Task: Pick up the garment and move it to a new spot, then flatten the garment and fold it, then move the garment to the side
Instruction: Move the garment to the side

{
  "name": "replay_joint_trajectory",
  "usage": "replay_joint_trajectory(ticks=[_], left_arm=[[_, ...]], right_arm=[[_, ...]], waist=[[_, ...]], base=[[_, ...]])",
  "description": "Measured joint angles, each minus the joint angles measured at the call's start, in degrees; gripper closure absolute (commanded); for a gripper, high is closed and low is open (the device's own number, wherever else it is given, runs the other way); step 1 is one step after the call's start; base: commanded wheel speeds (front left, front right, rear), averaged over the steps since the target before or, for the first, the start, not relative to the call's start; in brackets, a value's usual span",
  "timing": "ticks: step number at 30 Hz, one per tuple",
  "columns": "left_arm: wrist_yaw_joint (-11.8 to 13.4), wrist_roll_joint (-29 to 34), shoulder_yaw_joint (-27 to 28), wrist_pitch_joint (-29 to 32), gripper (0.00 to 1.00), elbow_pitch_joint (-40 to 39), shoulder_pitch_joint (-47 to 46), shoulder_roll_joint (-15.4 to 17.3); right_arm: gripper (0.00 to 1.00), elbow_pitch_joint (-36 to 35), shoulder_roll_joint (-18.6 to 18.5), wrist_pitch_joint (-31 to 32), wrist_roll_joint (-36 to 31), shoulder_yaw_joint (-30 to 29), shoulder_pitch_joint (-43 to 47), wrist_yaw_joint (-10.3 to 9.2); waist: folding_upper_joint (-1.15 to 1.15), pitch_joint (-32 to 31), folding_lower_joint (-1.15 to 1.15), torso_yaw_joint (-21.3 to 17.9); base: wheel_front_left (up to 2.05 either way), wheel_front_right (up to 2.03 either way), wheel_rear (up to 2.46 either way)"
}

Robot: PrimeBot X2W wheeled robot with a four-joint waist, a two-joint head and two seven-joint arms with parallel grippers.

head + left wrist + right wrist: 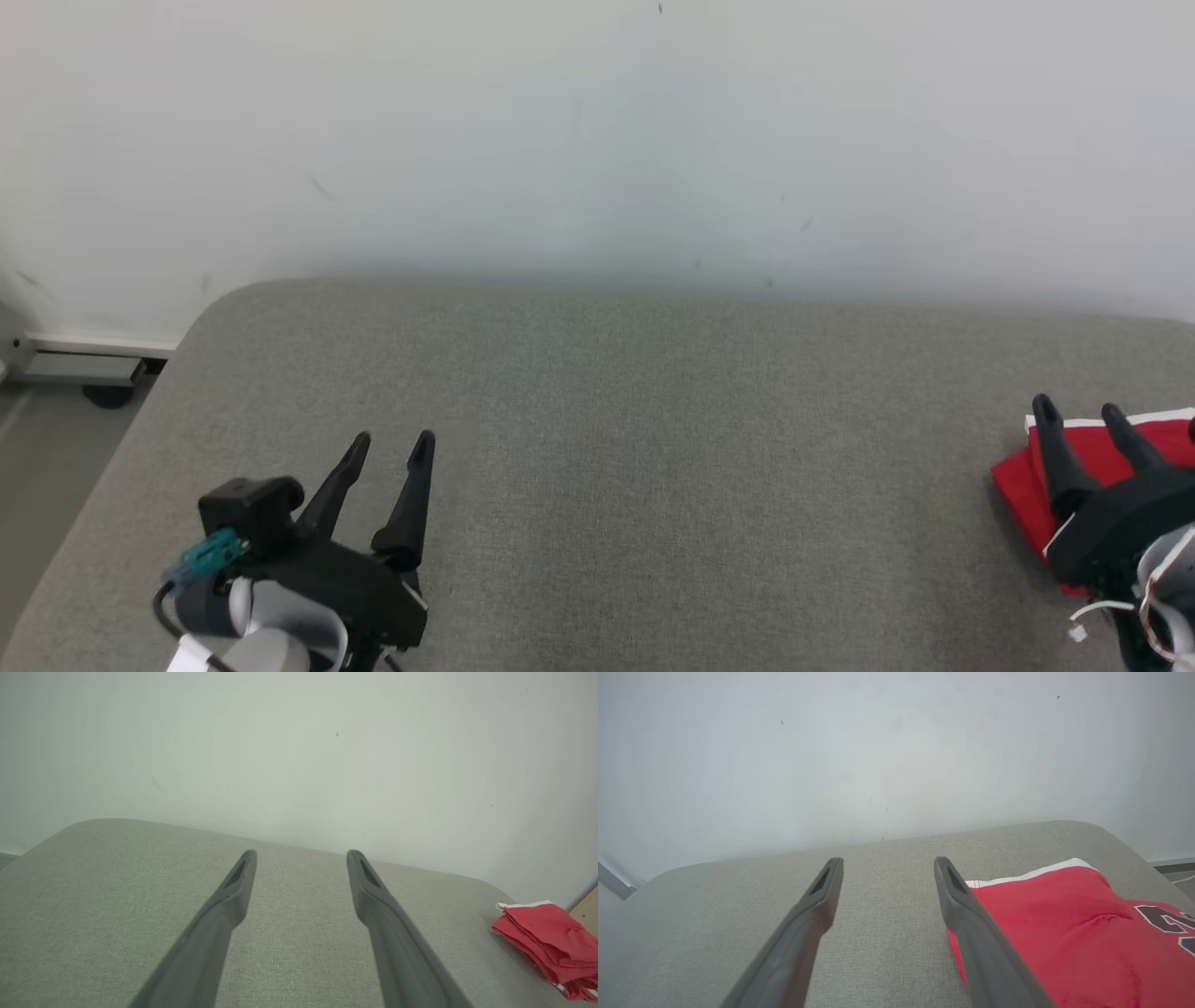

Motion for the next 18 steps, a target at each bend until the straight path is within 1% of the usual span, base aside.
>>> replay_joint_trajectory(ticks=[4,6,11,14,15,18], left_arm=[[0.1,0.0,1.5,-1.7,0.0,-0.3,3.0,1.1],[0.6,0.0,2.8,-2.0,0.0,-0.2,4.2,1.5],[1.1,-1.3,6.8,-2.8,0.0,-0.4,7.8,1.5],[1.1,-1.6,8.8,-3.0,0.0,-0.7,10.0,1.5],[1.1,-1.6,9.0,-3.0,0.0,-0.9,10.5,1.6],[1.1,-1.7,9.5,-3.4,0.0,-2.0,12.0,1.4]], right_arm=[[0.0,-2.0,2.9,-3.7,0.5,0.0,3.2,-0.03],[0.0,-2.7,4.2,-5.4,0.8,0.0,4.5,-0.25],[0.0,-3.6,7.0,-8.5,0.8,1.0,7.2,-0.57],[0.0,-3.7,8.3,-10.0,0.4,2.1,8.2,-0.59],[0.0,-3.7,8.7,-10.6,0.3,2.2,8.5,-0.93],[0.0,-3.7,9.0,-11.7,0.3,2.7,9.1,-1.0]], waist=[[0.0,-1.6,0.0,0.0],[0.0,-2.4,0.0,0.0],[-0.01,-4.0,-0.01,-0.3],[-0.01,-4.7,-0.01,-0.7],[-0.01,-4.9,-0.01,-0.8],[-0.01,-5.3,0.0,-1.3]], base=[[0.0,0.0,0.0],[0.0,0.0,0.0],[0.0,0.0,0.0],[0.0,0.0,0.0],[0.0,0.0,0.0],[0.0,0.0,0.0]])
